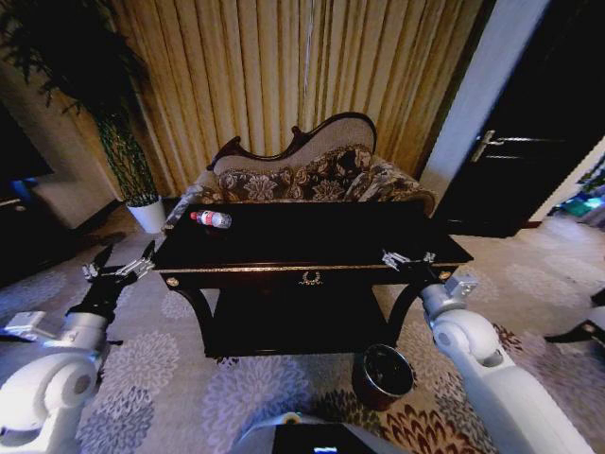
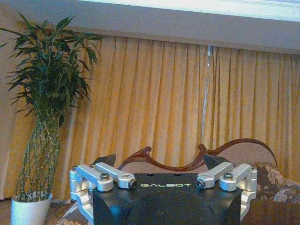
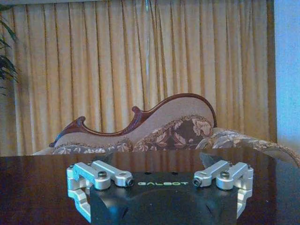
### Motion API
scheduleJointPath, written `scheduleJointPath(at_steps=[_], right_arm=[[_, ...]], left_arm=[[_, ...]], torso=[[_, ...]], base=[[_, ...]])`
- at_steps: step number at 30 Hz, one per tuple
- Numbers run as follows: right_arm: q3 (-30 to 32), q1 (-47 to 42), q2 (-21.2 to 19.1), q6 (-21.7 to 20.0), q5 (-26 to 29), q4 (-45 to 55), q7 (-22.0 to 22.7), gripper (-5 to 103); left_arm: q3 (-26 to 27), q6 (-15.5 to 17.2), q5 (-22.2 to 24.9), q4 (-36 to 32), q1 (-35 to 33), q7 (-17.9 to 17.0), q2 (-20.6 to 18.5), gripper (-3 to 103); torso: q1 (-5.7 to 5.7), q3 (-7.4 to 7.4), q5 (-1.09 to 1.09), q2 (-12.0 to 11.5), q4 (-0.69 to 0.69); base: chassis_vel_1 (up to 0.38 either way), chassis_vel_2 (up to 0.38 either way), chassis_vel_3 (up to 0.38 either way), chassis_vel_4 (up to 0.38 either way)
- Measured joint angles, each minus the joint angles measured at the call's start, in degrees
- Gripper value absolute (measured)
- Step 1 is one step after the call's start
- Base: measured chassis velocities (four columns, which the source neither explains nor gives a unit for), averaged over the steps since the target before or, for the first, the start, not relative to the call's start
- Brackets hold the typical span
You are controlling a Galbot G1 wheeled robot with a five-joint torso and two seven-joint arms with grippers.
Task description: Move to the front of the table and place the trash on the table into the trash bin.
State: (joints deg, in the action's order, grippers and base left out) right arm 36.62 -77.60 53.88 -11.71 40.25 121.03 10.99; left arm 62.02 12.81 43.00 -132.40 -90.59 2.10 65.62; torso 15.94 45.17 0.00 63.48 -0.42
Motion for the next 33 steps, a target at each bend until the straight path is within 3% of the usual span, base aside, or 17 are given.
scheduleJointPath(at_steps=[33], right_arm=[[0.0,0.0,0.6,-0.3,0.2,-0.6,0.6,100]], left_arm=[[-0.2,0.2,-0.1,-0.1,0.5,-0.6,0.0,100]], torso=[[0.01,0.00,0.00,0.0,0.01]], base=[[-0.077,0.085,0.083,-0.083]])
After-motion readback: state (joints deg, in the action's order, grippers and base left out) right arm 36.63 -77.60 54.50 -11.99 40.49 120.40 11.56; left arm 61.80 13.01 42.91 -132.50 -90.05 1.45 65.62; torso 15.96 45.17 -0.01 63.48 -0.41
